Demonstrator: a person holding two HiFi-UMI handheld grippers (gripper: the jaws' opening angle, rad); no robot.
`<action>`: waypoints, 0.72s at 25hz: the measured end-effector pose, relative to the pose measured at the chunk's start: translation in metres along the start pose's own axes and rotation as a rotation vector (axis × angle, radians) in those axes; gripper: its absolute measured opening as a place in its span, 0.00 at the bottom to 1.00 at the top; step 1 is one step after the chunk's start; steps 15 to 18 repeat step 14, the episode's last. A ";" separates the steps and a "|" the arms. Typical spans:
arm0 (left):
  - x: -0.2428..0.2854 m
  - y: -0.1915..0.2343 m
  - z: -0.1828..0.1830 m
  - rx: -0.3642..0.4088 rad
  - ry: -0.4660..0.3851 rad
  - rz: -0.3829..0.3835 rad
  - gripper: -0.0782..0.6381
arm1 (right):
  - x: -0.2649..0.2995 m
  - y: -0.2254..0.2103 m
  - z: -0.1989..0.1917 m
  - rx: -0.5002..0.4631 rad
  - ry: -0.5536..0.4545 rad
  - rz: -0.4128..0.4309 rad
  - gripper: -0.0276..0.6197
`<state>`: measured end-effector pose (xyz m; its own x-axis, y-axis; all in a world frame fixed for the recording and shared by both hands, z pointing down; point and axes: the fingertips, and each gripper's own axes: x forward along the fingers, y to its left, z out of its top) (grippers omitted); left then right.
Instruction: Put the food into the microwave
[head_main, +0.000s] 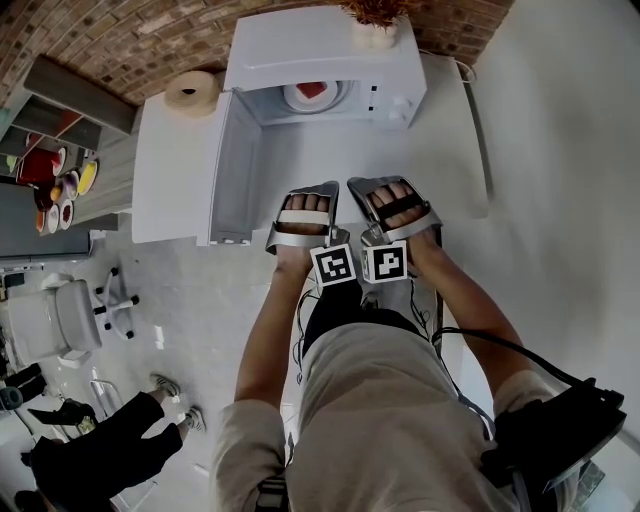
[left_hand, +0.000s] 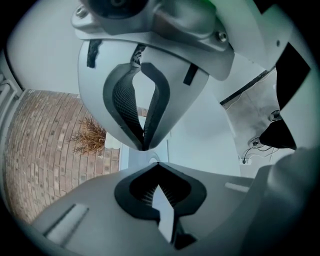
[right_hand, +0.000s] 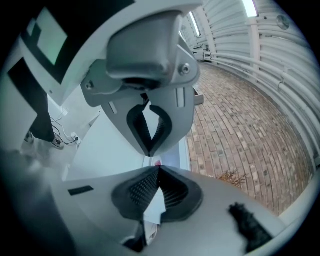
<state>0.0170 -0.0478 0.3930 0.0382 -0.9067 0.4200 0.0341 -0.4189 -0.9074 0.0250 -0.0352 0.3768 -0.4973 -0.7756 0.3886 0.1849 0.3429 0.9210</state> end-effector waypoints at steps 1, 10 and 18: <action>0.000 0.001 0.001 -0.001 -0.002 0.003 0.12 | 0.000 -0.001 0.000 0.000 0.000 -0.003 0.05; -0.004 0.004 -0.003 -0.004 0.002 0.011 0.12 | -0.002 -0.004 0.007 -0.002 -0.003 -0.010 0.05; -0.006 0.004 -0.005 -0.007 0.002 0.009 0.12 | -0.003 -0.006 0.011 0.000 -0.004 -0.014 0.05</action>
